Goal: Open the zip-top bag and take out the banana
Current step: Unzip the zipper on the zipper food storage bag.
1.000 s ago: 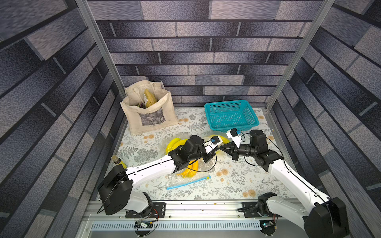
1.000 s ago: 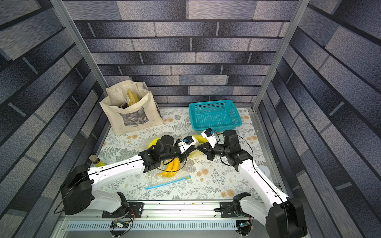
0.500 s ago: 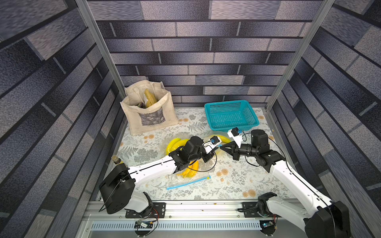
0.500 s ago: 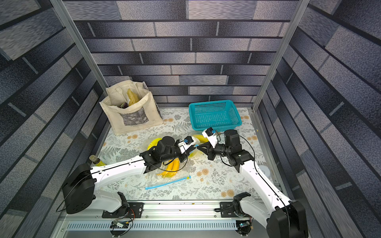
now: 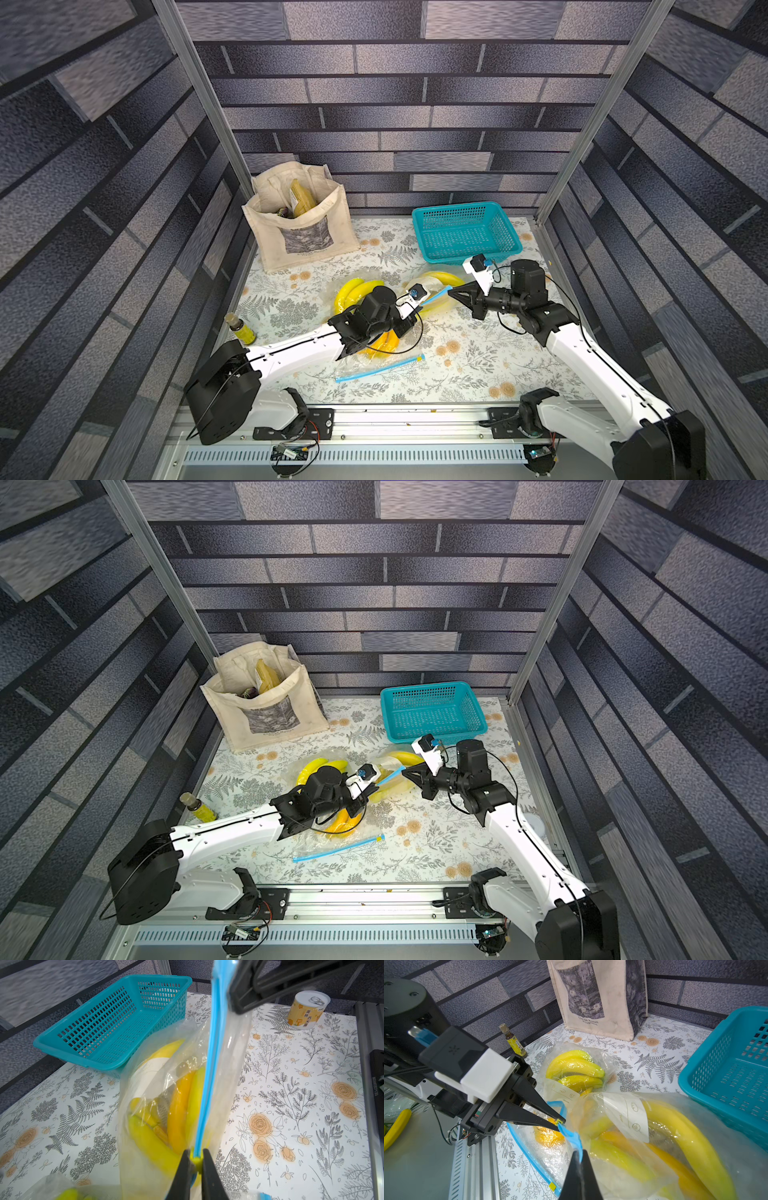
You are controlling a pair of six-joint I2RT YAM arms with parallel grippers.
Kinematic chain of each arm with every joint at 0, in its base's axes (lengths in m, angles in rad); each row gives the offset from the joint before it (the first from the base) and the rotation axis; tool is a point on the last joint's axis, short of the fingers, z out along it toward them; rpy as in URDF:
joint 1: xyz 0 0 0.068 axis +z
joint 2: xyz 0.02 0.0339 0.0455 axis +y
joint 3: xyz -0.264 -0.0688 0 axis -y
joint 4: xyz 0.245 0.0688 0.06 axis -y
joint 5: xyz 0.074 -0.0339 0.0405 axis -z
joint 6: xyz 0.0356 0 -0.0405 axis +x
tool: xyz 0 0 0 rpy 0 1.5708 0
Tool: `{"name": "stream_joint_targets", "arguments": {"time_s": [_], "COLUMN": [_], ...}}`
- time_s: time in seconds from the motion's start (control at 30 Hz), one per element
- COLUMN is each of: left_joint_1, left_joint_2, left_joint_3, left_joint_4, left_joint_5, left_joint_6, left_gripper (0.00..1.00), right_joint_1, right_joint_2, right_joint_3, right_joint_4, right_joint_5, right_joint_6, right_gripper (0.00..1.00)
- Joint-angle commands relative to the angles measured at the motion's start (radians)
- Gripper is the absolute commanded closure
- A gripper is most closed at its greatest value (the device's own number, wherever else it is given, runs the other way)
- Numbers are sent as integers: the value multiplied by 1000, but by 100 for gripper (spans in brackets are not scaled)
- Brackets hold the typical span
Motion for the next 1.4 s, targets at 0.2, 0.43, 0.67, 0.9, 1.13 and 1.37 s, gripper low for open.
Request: {"name": "stream_joint_targets", "arguments": {"time_s": [0.2,0.43,0.67,0.9,1.13,1.37], "left_joint_1": [26,26,25,17,-18,20], "left_joint_2": [-118,-159,-200,-207,-239,-221], "left_joint_3": [-145,-182,-226,-228,-135,-63], "left_joint_4": [-163,-192,-201,-206,-154,-38], "left_joint_5": [-124,-140,-156,-165,-182,-107], "left_joint_6": [-102,-133,-168,-171,-170,-154], "left_gripper": [88,88,88,86,56,39], "right_joint_1": [-55,-75,-100,-108,-106,-107], "right_joint_2": [-30,-37,-69,-71,-54,-72], "right_joint_3": [-38,-94,-136,-153,-183,-222], "right_joint_4": [160,234,261,260,251,296], "right_joint_5": [182,249,292,239,103,41], "right_joint_6": [1,22,32,47,55,65], "right_gripper": [100,100,100,100,100,100]}}
